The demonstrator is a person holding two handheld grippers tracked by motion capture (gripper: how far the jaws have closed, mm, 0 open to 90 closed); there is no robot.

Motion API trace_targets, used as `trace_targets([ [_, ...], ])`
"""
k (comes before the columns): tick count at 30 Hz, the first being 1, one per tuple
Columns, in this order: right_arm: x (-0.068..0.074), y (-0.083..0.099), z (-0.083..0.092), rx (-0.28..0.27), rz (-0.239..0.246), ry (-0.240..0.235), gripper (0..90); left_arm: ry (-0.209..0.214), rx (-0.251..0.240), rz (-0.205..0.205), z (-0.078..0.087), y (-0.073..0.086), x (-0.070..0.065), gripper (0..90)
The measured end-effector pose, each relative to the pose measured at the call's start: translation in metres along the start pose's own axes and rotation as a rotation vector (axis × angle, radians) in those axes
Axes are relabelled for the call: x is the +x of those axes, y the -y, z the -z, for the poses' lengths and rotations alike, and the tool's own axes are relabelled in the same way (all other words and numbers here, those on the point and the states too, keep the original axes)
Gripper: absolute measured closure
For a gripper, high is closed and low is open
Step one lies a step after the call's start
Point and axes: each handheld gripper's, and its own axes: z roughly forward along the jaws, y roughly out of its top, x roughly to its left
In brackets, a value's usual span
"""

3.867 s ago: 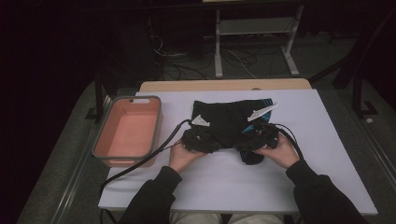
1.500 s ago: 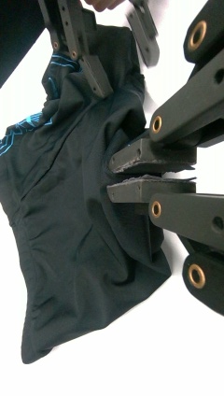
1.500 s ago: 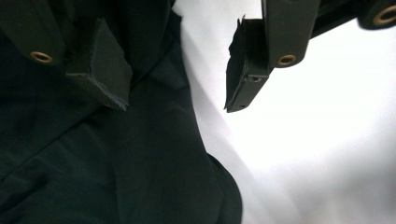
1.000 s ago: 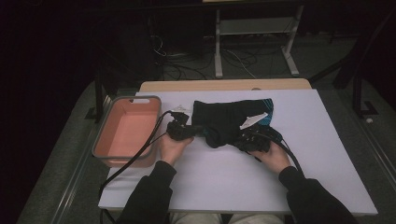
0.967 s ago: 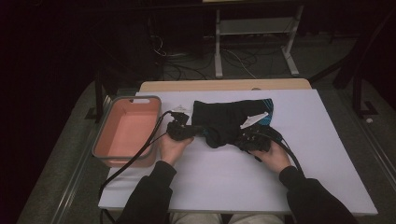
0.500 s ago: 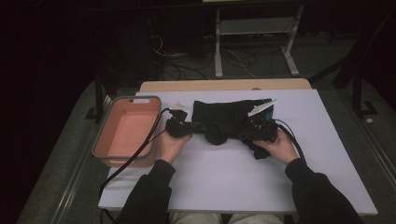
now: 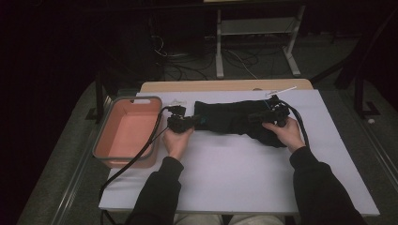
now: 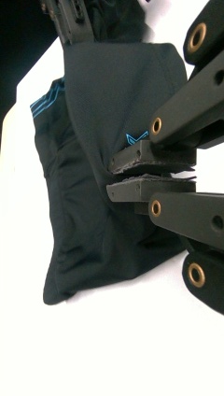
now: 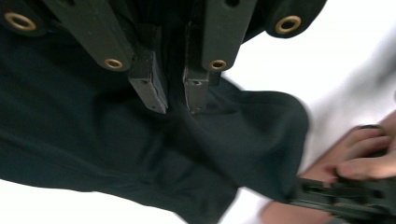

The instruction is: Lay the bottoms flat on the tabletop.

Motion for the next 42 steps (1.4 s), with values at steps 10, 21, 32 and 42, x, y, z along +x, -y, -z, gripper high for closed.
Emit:
trace_targets([
  [10, -0.012, 0.008, -0.026, 0.06, -0.013, 0.154, 74.6, -0.011, 0.031, -0.007, -0.018, 0.002, 0.004, 85.4],
  [21, 0.028, -0.002, -0.005, 0.014, 0.105, 0.207, 57.3, -0.003, 0.069, -0.015, -0.022, 0.007, 0.008, 85.3],
  [32, 0.066, -0.001, 0.005, 0.007, 0.184, 0.123, 56.6, -0.004, 0.102, -0.035, -0.021, 0.008, 0.006, 85.1],
  [42, 0.06, 0.016, -0.035, 0.165, 0.199, 0.102, 60.7, 0.005, 0.114, -0.035, -0.022, 0.01, 0.006, 84.9],
])
